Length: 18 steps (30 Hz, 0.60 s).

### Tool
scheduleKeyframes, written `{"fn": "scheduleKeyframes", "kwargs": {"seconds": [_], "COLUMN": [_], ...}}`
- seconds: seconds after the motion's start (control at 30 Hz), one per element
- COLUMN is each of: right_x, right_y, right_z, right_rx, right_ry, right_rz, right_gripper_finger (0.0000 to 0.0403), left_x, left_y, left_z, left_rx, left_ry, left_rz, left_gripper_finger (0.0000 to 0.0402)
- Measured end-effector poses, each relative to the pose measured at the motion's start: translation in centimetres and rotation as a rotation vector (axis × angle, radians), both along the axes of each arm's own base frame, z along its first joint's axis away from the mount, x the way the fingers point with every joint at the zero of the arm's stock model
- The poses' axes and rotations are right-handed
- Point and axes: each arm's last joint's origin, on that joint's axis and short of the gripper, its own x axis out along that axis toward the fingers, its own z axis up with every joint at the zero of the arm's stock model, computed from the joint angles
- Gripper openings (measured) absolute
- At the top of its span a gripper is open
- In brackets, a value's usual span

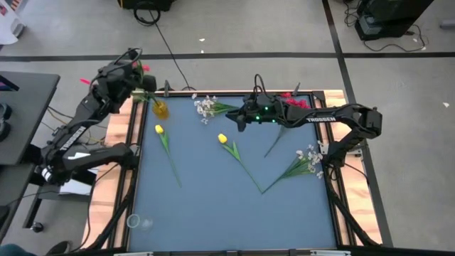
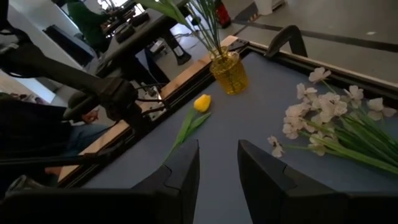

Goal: Sort flowers into vase by color
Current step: Put the black flower into the yellow vase

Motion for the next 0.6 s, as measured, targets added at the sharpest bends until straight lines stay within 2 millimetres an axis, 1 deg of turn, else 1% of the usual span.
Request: {"fn": "scheduleKeyframes", "kwargs": {"seconds": [0.13,0.23,0.6], "right_x": [0.0,0.0,0.0], "right_y": [0.0,0.0,0.2], "right_z": [-0.1,0.0,-0.2], "right_rx": [-0.008,-0.014,-0.003], "right_ry": [0.007,0.007,0.015], "right_rz": [0.012,0.016,0.054], "right_gripper_finger": [0.0119,0.0119,0.0119], "left_x": [0.0,0.0,0.1], "left_y": [0.6,0.6,0.8], "left_z": [-0.4,-1.2,-5.6], "left_rx": [-0.013,-0.028,-0.112], "left_ry": [-0.003,-0.004,-0.064], "left_rz": [0.018,0.037,0.075], "left_gripper_finger": [0.0,0.0,0.0]}}
